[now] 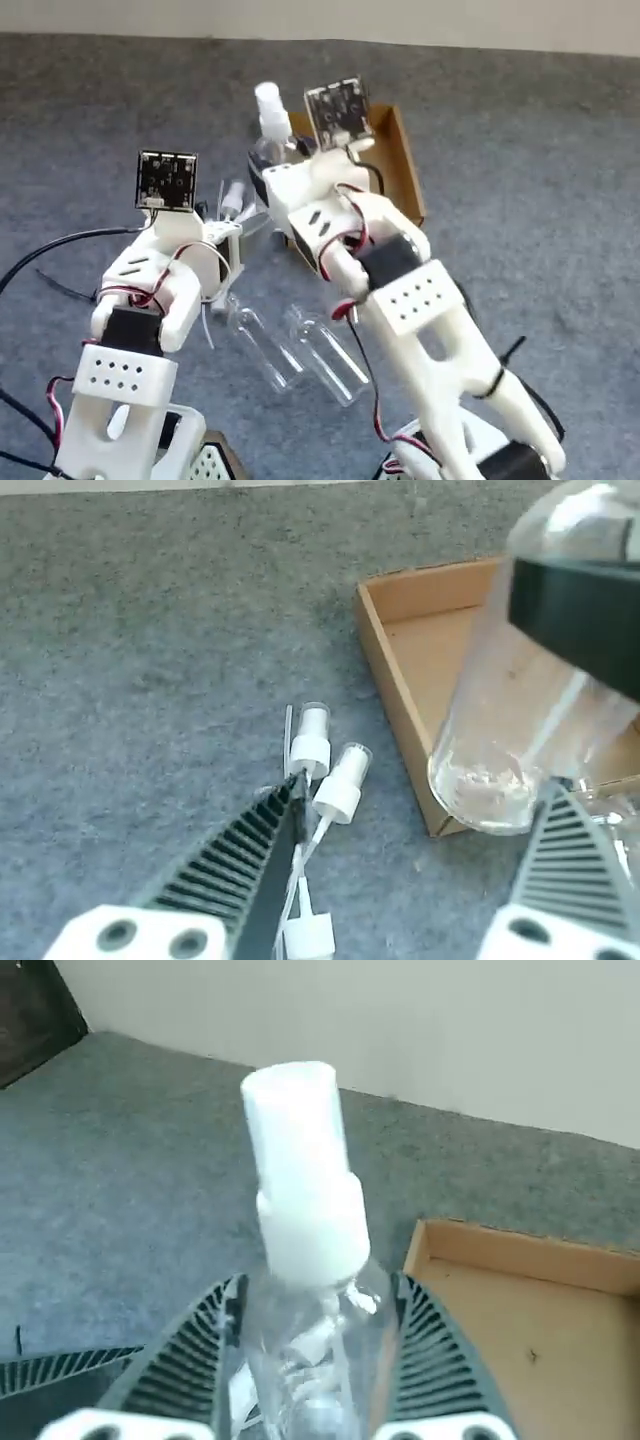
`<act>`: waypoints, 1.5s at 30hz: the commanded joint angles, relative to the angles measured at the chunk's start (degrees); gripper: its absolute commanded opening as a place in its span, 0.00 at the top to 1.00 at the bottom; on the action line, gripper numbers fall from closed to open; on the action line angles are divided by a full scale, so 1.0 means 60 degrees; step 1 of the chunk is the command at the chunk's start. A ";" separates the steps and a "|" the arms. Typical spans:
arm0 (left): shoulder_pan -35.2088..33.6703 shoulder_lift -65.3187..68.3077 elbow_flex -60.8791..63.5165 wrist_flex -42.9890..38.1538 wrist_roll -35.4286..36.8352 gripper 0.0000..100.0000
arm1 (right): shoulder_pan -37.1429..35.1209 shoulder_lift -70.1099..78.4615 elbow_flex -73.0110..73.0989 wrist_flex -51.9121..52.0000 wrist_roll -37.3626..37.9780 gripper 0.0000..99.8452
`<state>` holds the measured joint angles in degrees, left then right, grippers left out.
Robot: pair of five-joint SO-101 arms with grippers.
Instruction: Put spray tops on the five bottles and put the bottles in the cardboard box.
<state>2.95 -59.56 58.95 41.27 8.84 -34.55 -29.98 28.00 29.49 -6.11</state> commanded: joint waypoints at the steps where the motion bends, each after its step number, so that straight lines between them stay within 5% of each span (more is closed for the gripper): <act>1: 0.0051 -0.0125 -0.0037 -0.0264 0.0029 0.68 | -0.0286 -0.1150 0.0344 0.0037 -0.0044 1.00; 12: -0.0125 -0.0227 0.0784 -0.0234 0.0015 0.68 | 0.0828 0.0095 -0.0432 -0.0857 0.1070 1.00; 23: -0.2777 -0.0154 0.1165 -0.0615 0.0088 0.68 | 0.1766 0.6205 -0.5751 -0.0916 0.1348 1.00; 33: -0.2791 -0.0139 0.1355 -0.1128 0.0059 0.68 | 0.1868 0.9502 -0.8667 -0.1092 0.1026 1.00; 45: -0.2791 -0.0139 0.1355 -0.1143 0.0044 0.68 | 0.2044 1.0498 -0.8872 -0.1839 0.0557 1.00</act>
<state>-13.14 -60.00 67.38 36.18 8.84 -23.12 33.93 -21.32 20.09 -2.33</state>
